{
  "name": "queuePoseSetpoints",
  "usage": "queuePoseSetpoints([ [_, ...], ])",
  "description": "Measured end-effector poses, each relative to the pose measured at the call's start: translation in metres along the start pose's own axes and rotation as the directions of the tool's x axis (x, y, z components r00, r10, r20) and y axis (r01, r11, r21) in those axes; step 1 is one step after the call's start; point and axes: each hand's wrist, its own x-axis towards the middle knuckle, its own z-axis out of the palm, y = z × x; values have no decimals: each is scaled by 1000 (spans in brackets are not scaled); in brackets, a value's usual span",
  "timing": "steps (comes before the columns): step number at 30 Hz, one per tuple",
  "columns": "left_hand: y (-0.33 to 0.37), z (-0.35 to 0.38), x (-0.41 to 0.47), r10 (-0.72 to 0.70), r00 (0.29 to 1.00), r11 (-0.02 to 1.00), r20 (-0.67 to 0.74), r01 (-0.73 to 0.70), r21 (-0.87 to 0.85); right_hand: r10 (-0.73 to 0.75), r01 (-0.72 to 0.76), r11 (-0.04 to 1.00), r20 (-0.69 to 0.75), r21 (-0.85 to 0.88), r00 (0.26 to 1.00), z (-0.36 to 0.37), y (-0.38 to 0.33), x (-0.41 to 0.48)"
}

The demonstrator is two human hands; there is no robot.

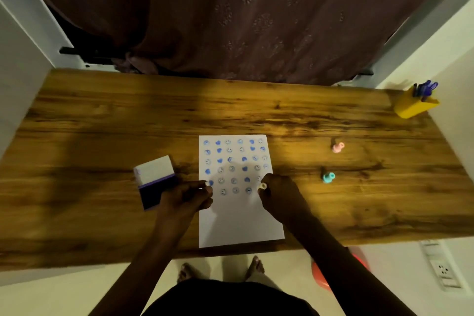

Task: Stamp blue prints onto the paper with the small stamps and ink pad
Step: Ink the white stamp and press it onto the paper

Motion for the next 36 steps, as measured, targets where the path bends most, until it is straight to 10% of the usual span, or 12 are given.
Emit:
queuePoseSetpoints([
  [27, 13, 32, -10, 8, 998, 1000, 58, -8, 1, -2, -8, 984, 59, 179, 998, -15, 18, 15],
  [30, 14, 40, -13, 10, 996, 1000, 89, -10, -3, 114, -105, 861, 12, 499, 993, -44, 28, 5],
  [33, 12, 58, -20, 0, 991, 1000, 131, 2, -17, 191, -157, 500, 69, 852, 979, -66, 39, -17],
  [36, 8, 78, -26, -6, 979, 1000, 203, 9, -17, 114, -154, 355, 121, 922, 986, -73, 48, -41],
])
